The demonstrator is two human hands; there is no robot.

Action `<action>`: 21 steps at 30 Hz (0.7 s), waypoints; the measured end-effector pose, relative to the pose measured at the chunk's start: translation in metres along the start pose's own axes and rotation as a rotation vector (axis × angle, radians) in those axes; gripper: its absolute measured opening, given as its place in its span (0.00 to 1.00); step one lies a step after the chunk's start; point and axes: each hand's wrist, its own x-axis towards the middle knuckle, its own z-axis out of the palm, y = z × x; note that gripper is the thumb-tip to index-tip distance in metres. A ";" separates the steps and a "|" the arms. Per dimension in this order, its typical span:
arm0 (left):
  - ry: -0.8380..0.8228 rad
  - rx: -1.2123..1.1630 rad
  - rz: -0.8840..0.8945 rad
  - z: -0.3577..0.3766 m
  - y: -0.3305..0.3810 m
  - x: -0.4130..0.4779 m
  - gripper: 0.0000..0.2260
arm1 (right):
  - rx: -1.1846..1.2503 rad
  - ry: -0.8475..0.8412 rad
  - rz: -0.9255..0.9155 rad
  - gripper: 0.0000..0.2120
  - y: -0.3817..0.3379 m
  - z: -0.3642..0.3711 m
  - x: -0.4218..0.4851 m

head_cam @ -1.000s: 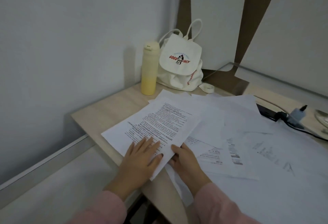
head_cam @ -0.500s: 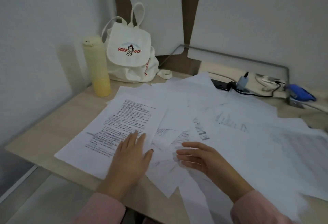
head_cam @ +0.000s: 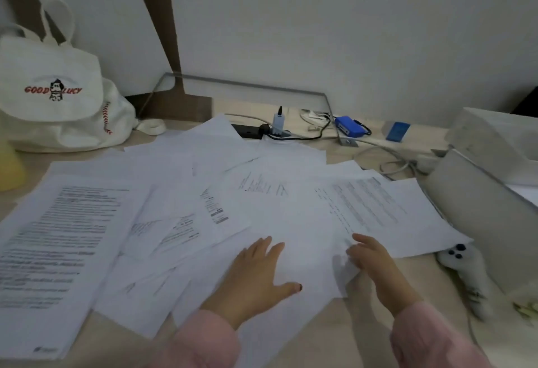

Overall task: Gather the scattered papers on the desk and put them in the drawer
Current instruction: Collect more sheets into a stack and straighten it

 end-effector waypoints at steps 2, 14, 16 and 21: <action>-0.045 0.092 -0.012 0.018 0.007 0.008 0.43 | 0.153 -0.081 0.075 0.21 -0.001 -0.004 0.004; 0.119 0.469 -0.018 0.047 0.023 0.031 0.24 | -0.299 -0.207 -0.412 0.09 0.005 -0.038 0.049; 0.113 0.503 -0.006 0.045 0.020 0.031 0.25 | -0.711 -0.155 -0.573 0.20 0.014 -0.049 0.060; 0.352 0.168 -0.161 0.038 0.010 0.028 0.27 | -0.983 -0.202 -0.704 0.32 0.030 -0.065 0.073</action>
